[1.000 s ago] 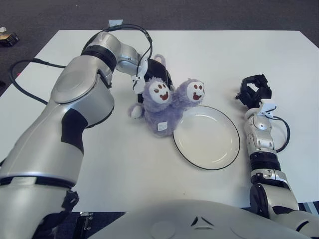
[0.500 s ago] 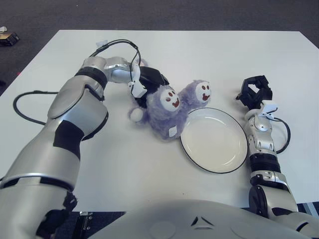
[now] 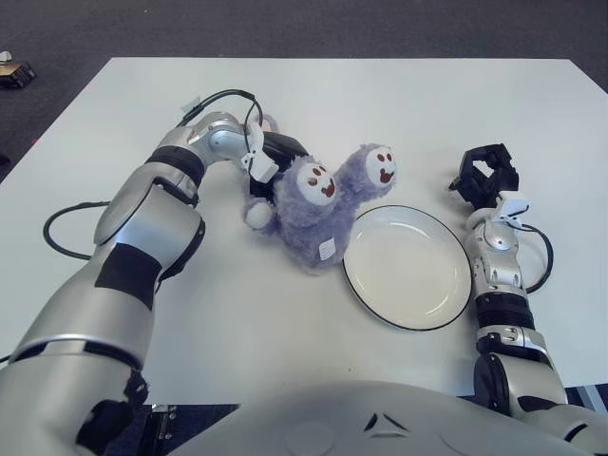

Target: Put the doll into the plate.

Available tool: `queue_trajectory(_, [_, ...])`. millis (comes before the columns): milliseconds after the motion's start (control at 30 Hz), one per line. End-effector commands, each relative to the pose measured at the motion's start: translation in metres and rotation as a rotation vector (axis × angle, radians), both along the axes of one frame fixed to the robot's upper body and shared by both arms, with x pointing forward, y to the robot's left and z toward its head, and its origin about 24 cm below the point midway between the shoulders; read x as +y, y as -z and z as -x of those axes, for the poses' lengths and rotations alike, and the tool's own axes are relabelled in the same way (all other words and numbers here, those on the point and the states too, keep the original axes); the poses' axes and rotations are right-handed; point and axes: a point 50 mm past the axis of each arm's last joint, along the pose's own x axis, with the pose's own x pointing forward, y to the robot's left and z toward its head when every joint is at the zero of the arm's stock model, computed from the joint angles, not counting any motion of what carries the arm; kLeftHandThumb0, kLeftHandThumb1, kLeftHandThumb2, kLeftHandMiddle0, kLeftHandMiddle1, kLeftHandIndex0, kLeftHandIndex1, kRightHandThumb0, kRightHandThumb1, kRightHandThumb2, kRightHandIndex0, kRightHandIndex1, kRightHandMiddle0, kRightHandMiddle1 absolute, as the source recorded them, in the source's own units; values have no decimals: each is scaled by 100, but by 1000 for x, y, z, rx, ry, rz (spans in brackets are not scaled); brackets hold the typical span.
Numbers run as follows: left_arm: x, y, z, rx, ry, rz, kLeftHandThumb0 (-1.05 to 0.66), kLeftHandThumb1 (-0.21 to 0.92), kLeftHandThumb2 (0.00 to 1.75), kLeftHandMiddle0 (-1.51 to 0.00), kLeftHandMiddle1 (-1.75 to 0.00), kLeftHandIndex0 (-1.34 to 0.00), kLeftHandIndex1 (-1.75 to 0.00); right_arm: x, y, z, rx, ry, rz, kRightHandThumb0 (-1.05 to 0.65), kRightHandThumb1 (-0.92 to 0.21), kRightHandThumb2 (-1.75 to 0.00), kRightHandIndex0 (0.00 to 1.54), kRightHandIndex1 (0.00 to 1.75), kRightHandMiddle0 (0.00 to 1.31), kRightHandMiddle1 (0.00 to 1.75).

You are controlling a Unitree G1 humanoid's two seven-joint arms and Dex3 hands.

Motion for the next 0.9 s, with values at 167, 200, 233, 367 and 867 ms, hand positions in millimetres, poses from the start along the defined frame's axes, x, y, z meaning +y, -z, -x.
queue_trajectory(167, [14,11,-3,33,-96,-36,-41,50,107,-84,-175,-47,-175,2,35,19,137,14,-57,-38,-72,-78,81,175,33,175])
queue_trajectory(200, [14,11,-3,33,-96,-36,-41,50,107,-84,-175,-47,-175,2,35,19,137,14,-57,-38,-72,-78,81,175,33,175])
queue_trajectory(233, [14,12,-3,33,-97,-36,-41,50,107,-84,-175,-47,-175,2,35,19,137,14,-57,-38,-72,-78,81,175,33,175])
queue_trajectory(367, [22,-14,-18,35,-236,140,-41,50,107,-86,-175,-47,-175,1,36,18,141,12,-57,-38,-72,-78,81,175,33,175])
queue_trajectory(867, [24,-57,-28,-33,-270,261,-42,47,111,-88,-175,-48,-175,0,37,17,146,6,-55,-38,-72,-78,81,175,32,175])
